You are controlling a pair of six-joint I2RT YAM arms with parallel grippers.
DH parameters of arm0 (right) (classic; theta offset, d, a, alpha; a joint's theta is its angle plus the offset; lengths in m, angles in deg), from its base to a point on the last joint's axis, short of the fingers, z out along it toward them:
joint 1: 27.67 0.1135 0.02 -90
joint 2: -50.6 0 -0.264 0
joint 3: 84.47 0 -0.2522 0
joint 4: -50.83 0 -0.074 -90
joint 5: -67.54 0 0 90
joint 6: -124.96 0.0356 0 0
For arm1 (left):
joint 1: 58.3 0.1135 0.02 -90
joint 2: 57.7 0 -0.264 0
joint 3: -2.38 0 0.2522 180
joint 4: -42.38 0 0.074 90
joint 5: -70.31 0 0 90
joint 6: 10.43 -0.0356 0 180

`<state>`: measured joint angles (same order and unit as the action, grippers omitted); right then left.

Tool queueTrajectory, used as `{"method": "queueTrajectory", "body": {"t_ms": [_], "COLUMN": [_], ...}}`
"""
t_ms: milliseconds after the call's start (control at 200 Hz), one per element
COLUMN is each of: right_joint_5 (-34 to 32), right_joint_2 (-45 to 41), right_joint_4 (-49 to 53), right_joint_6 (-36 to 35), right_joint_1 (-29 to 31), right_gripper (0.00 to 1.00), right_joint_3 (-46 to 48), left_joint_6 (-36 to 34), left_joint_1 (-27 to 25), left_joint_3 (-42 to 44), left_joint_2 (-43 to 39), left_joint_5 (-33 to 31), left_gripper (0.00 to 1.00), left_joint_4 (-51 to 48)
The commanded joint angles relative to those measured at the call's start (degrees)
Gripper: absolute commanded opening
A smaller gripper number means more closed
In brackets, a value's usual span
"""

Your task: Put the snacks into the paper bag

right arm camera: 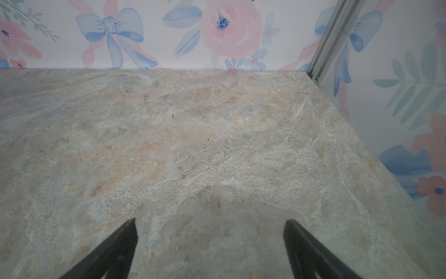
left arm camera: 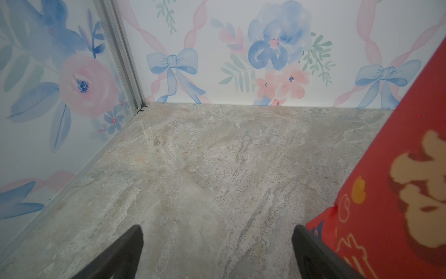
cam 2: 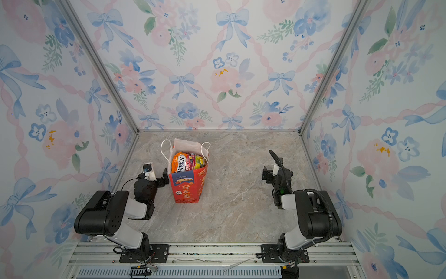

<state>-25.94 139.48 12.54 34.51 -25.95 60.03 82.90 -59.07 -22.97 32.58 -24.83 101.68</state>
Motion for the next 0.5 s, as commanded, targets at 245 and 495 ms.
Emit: {"method": "queueTrajectory", "body": {"t_ms": [245,495], "right_joint_5": [-0.47,-0.42], "right_joint_2": [-0.20,-0.24], "right_joint_4": [0.25,0.27], "right_joint_6": [0.45,0.45], "right_joint_1": [0.49,0.52], "right_gripper": [0.96,0.96], "right_joint_3": [-0.76,-0.76], "left_joint_6": [-1.05,-1.20], "left_joint_1": [-0.36,-0.37], "left_joint_3": [-0.53,-0.46], "left_joint_2": [-0.13,-0.16], "left_joint_5": [-0.53,-0.51], "left_gripper": [0.98,0.98], "left_joint_4": [0.24,0.36]}}
